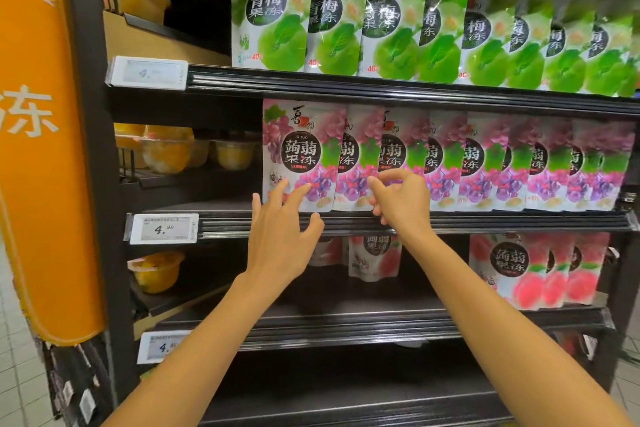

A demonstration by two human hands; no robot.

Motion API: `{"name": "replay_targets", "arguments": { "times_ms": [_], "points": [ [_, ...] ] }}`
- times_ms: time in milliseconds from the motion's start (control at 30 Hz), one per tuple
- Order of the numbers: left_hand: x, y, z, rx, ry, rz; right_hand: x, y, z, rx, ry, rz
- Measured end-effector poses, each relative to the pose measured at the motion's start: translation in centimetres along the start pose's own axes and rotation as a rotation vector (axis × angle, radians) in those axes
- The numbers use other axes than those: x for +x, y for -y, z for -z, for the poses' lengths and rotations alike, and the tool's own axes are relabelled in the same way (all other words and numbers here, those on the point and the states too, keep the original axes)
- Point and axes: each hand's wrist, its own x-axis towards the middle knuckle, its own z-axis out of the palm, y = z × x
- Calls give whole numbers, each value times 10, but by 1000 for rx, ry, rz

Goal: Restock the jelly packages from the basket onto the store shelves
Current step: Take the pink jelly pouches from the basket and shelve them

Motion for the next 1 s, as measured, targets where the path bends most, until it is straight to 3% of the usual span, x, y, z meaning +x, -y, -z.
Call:
{"name": "replay_targets", "arguments": {
  "times_ms": [167, 300, 400, 533, 733, 1000],
  "points": [
    [-8, -3, -1, -24, -52, -1, -15, -8, 16, 66, 13, 61],
    [-25, -12, -8, -210, -96, -57, -37, -20, 25, 140, 38, 75],
    [-46, -15, -16, -374, -144, -25, -60, -36, 33, 172, 111, 69],
    [-88, -10, -37, -411, -156, 54, -97, -75, 50, 183, 240, 5],
    [-200, 15, -98, -441, 9, 362, -172, -182, 82, 100, 456, -247],
    [-413, 68, -184, -434, 316, 921, -328, -354, 121, -13, 646, -859]
  ]
}}
